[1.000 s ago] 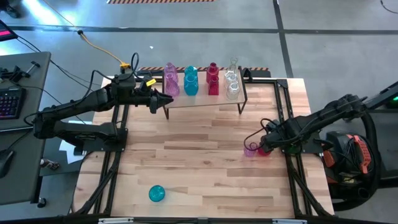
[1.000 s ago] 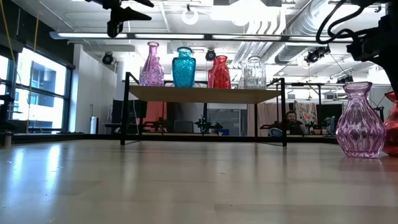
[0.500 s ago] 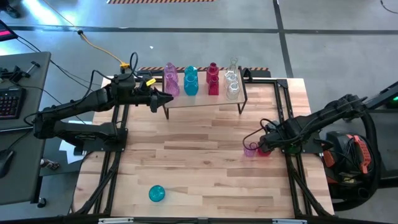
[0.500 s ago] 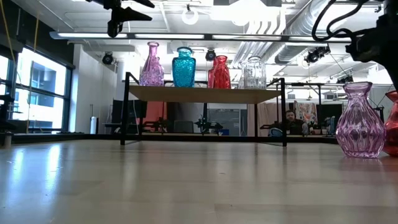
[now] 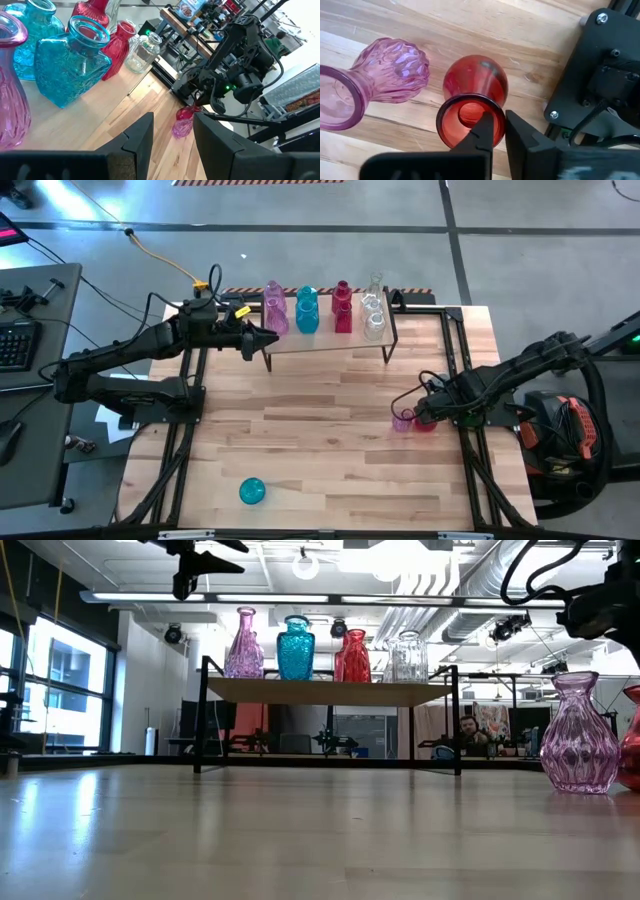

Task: Sort vases onto shelf
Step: Put the red vase on the shelf aligned with the other red vases

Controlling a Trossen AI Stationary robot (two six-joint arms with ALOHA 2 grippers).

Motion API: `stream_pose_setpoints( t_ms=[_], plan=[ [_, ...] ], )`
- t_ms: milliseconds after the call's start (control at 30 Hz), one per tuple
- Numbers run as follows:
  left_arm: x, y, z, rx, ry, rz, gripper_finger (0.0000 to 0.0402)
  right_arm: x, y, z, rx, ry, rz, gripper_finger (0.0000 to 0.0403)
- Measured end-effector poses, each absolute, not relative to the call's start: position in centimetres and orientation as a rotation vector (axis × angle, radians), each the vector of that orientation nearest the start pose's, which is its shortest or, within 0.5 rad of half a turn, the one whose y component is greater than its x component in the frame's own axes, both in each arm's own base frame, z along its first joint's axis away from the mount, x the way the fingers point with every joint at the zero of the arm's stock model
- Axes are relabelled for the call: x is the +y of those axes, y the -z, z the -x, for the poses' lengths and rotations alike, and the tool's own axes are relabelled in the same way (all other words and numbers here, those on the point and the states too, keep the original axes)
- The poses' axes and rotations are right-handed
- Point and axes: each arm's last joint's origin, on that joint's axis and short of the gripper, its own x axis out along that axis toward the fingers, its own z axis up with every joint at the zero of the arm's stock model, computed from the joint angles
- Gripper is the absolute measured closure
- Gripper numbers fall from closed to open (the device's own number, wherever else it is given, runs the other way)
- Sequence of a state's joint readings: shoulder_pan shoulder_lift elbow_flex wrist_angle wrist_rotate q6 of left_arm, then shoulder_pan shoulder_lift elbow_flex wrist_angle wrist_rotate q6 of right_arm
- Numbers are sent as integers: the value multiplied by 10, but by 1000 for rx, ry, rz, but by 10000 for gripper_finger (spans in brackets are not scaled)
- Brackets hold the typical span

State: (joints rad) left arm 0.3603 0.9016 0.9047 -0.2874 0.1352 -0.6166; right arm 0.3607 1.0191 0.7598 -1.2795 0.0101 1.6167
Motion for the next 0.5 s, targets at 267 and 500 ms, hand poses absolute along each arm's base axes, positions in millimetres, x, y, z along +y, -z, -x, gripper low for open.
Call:
stream_pose_setpoints(
  t_ms=[267,500],
  plan=[
    [65,-344,-183,200,-303,680,271,48,-227,-128,1311,977,-1004,399],
    [65,-344,-183,200,-303,680,271,49,-231,-128,1323,968,-1017,401]
  ],
)
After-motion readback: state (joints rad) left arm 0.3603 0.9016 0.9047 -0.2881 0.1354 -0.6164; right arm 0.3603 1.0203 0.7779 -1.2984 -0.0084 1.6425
